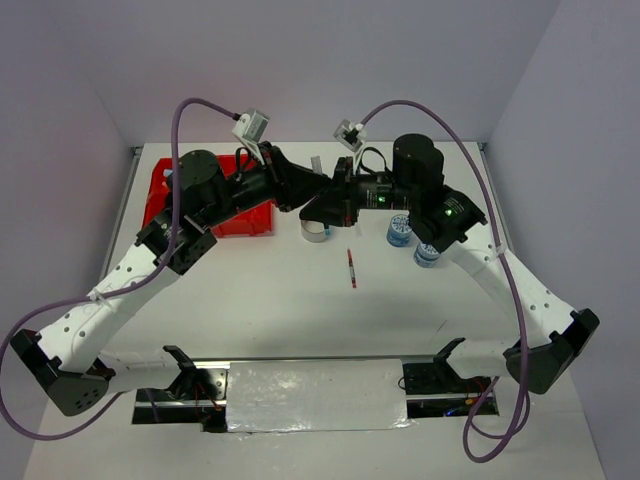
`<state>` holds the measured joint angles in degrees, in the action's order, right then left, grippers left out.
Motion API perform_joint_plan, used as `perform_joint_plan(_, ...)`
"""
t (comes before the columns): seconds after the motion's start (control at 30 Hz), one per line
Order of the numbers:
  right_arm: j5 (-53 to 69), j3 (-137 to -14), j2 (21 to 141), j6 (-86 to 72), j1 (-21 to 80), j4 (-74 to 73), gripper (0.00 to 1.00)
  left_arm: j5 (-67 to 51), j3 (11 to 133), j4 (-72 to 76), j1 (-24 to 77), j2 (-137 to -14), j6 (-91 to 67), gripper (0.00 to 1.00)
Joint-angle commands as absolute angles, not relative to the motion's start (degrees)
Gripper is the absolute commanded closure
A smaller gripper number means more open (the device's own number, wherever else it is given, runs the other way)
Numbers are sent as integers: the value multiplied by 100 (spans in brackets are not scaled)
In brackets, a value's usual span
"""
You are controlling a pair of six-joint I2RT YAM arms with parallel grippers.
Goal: Sort the stationery into containers
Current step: Close the pen cap on the pen, then place the pen in the storage box.
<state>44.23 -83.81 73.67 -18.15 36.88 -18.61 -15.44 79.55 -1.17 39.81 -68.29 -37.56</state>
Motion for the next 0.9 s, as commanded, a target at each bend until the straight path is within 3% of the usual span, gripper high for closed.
perform_joint_plan(0.0,4254,-8367,6961,-1793,3806,-967,100,-2065,8139,-405,3920,-6961,-3682,68)
perform_joint_plan(0.07,4245,-8358,6961,-1775,3806,-1028,100,-2083,8095,-361,3902,-6970,-3726,69)
perform_joint_plan(0.2,4359,-8297,6987,-1837,3806,-976,100,-2153,7902,-246,3885,-6891,-3753,98)
perform_joint_plan(0.27,4377,-8262,6979,-1907,3797,-906,100,-2153,7893,-298,3858,-6926,-3735,100)
perform_joint_plan(0.3,4394,-8236,6979,-1933,3797,-818,86,-2049,7893,-429,3832,-6934,-3718,100)
perform_joint_plan(0.37,4219,-8209,6996,-1960,3727,-870,47,-1690,7998,-719,3719,-6970,-3648,100)
perform_joint_plan(0.4,4193,-8183,7022,-1943,3648,-1009,14,-1235,8094,-1069,3648,-6978,-3656,100)
perform_joint_plan(0.47,4053,-7947,7014,-1942,3421,-1168,0,-732,8208,-1509,3229,-6987,-3840,100)
perform_joint_plan(0.67,3464,-6980,6636,-1776,2962,-1415,0,-441,8252,-1888,1672,-7083,-4263,100)
perform_joint_plan(0.77,2718,-6610,6268,-1767,2883,-1582,0,724,8613,-2889,962,-7479,-4534,100)
perform_joint_plan(0.87,2539,-6382,6100,-1793,2883,-1758,0,338,8229,-3025,-234,-7865,-5394,100)
